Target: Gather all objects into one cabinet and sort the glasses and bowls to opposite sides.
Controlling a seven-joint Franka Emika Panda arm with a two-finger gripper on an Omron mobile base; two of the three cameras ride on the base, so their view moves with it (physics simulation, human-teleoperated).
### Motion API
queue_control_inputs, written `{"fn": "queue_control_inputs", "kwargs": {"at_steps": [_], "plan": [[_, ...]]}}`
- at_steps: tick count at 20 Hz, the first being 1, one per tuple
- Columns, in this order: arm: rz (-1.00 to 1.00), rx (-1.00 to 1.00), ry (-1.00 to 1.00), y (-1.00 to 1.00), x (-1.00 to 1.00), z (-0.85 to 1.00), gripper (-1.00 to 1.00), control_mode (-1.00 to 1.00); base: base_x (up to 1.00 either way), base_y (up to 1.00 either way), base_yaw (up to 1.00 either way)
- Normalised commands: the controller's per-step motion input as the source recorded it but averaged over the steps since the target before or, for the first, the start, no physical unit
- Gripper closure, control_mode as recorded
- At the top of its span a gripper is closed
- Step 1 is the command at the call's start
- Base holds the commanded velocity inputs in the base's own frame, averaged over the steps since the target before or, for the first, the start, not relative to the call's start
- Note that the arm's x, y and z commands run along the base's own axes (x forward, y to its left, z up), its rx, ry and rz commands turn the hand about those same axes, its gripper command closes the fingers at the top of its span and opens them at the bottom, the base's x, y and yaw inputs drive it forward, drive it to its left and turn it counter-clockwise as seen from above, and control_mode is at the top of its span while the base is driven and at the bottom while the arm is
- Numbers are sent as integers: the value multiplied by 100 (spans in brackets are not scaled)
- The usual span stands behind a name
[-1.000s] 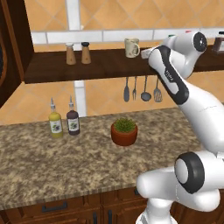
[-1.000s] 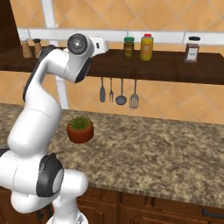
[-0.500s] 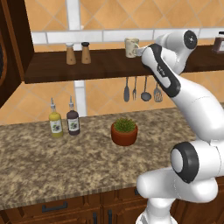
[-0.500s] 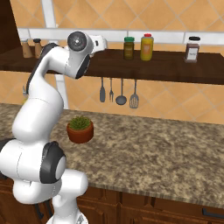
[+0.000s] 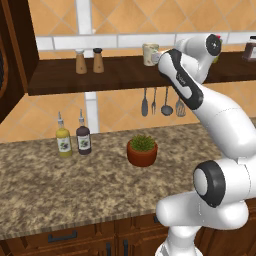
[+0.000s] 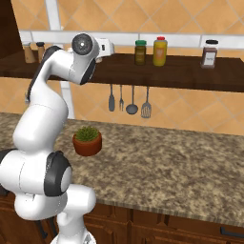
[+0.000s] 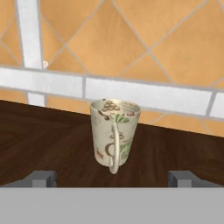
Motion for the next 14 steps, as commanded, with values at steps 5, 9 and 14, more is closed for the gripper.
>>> {"fn": "queue_control_inputs", "kwargs": {"at_steps": [5,9,14], "plan": [[0,8,1,0,7,0,-100,-100,0,0,0],[0,4,0,0,28,0,-100,-100,0,0,0],[0,1,0,0,30,0,-100,-100,0,0,0]]}}
